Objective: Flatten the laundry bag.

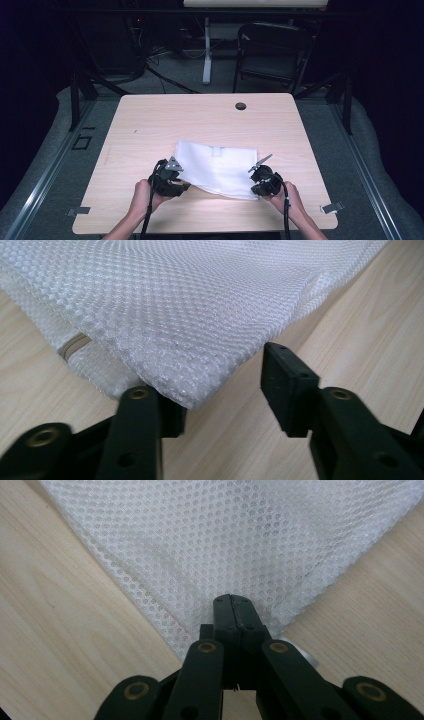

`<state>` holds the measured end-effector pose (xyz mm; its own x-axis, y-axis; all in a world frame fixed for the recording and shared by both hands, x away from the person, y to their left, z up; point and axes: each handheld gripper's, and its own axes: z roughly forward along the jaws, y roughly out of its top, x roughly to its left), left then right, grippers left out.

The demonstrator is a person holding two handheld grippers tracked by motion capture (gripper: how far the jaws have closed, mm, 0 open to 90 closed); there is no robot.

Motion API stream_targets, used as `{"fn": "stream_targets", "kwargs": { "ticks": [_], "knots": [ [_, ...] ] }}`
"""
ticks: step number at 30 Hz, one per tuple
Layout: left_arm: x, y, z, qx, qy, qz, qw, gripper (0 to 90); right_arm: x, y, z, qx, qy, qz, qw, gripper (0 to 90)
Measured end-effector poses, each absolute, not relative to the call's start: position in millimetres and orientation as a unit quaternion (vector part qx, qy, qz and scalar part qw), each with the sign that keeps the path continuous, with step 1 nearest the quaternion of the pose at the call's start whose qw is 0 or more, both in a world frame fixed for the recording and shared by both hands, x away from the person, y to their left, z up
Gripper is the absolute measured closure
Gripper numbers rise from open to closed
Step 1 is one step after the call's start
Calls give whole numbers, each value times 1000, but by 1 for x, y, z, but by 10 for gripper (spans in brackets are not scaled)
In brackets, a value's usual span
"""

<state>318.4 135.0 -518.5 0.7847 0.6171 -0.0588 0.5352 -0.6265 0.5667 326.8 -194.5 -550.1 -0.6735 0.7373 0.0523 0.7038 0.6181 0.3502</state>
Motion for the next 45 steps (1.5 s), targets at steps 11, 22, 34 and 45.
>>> {"fn": "stream_targets", "kwargs": {
  "ticks": [11,22,34,45],
  "knots": [
    [315,150,-508,879,347,79,318,287,330,-200,-550,410,894,176,45,900],
    [320,130,-511,890,313,73,324,246,332,-205,-542,407,889,203,47,822],
    [330,80,-537,927,241,38,284,427,330,-204,-534,418,880,224,24,457],
    [338,62,-552,945,214,21,247,643,327,-204,-532,410,882,231,20,570]
  ]
}}
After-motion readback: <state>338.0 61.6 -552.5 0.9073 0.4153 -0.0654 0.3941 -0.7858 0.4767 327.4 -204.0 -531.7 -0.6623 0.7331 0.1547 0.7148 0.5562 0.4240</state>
